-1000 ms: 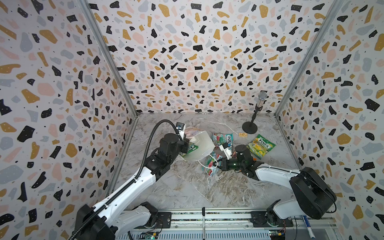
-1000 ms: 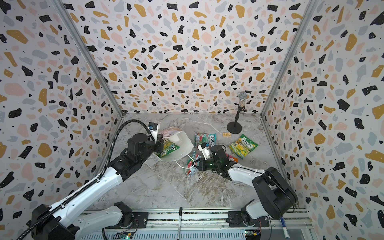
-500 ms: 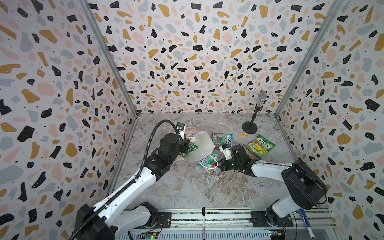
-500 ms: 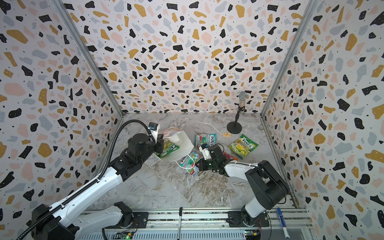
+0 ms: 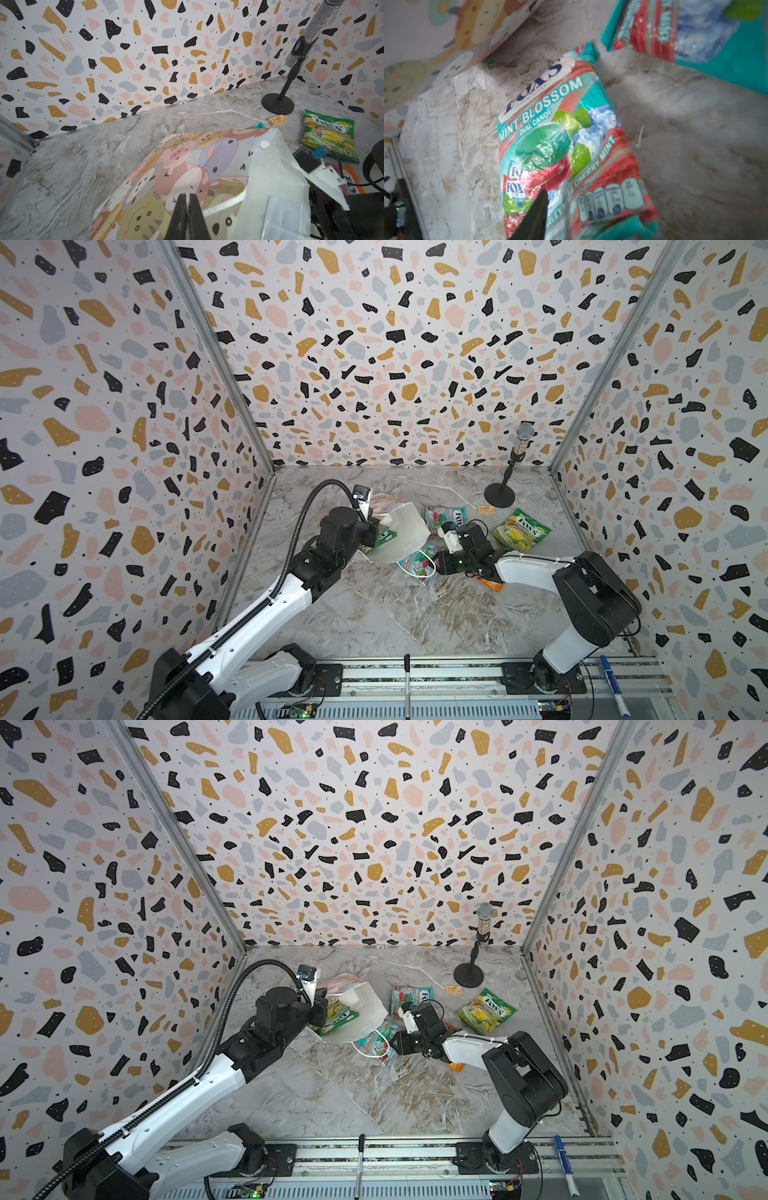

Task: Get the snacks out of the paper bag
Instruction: 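Lower the teal packet onto the table beside the bag and release, then move the right gripper back into the bag's opening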

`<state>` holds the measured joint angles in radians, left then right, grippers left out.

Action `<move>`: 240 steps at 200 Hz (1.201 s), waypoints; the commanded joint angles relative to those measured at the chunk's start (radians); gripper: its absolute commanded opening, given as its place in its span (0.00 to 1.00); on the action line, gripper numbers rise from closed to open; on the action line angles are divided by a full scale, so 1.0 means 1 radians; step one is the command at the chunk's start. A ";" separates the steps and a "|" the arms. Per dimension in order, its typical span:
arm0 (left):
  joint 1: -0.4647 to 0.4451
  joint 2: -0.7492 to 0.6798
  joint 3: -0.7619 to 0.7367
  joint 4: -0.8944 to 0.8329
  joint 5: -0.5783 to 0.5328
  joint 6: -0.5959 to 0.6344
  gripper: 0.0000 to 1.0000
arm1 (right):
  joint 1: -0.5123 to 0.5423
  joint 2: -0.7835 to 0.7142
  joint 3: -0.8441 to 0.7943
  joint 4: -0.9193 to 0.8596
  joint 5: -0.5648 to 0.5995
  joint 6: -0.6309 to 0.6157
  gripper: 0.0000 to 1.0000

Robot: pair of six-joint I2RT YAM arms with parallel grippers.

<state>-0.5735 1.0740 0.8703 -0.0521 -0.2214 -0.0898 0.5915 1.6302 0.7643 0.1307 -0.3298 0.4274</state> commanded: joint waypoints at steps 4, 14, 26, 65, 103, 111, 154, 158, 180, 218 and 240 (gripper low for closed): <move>-0.003 -0.003 0.012 -0.006 -0.021 0.015 0.00 | 0.009 -0.083 0.031 -0.071 0.083 -0.023 0.53; -0.003 -0.003 0.012 -0.006 -0.018 0.016 0.00 | 0.008 -0.119 0.028 -0.086 0.118 -0.023 0.55; -0.003 -0.003 0.012 -0.006 -0.010 0.015 0.00 | 0.010 -0.167 0.027 -0.105 0.156 -0.024 0.57; -0.005 -0.008 0.013 -0.005 0.035 0.022 0.00 | 0.008 -0.315 0.035 -0.152 0.241 -0.024 0.57; -0.007 -0.025 -0.002 0.025 0.132 0.027 0.00 | 0.010 -0.438 0.048 -0.137 0.154 -0.012 0.57; -0.008 -0.030 -0.005 0.032 0.150 0.026 0.00 | 0.010 -0.454 0.049 -0.119 0.104 -0.008 0.57; -0.009 -0.044 -0.021 0.077 0.200 -0.001 0.00 | 0.061 -0.464 0.069 -0.025 -0.126 0.031 0.57; -0.009 -0.047 -0.023 0.082 0.202 -0.004 0.00 | 0.069 -0.460 0.068 -0.015 -0.137 0.036 0.57; -0.009 -0.050 -0.028 0.100 0.189 -0.033 0.00 | 0.130 -0.444 0.070 0.033 -0.163 0.048 0.57; -0.011 -0.051 -0.034 0.121 0.166 -0.068 0.00 | 0.208 -0.366 0.074 0.089 -0.159 0.072 0.53; -0.011 -0.049 -0.036 0.128 0.145 -0.083 0.00 | 0.242 -0.290 0.103 0.087 -0.169 0.067 0.52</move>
<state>-0.5800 1.0412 0.8440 0.0105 -0.0410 -0.1429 0.8028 1.2831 0.8127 0.1810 -0.4747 0.4828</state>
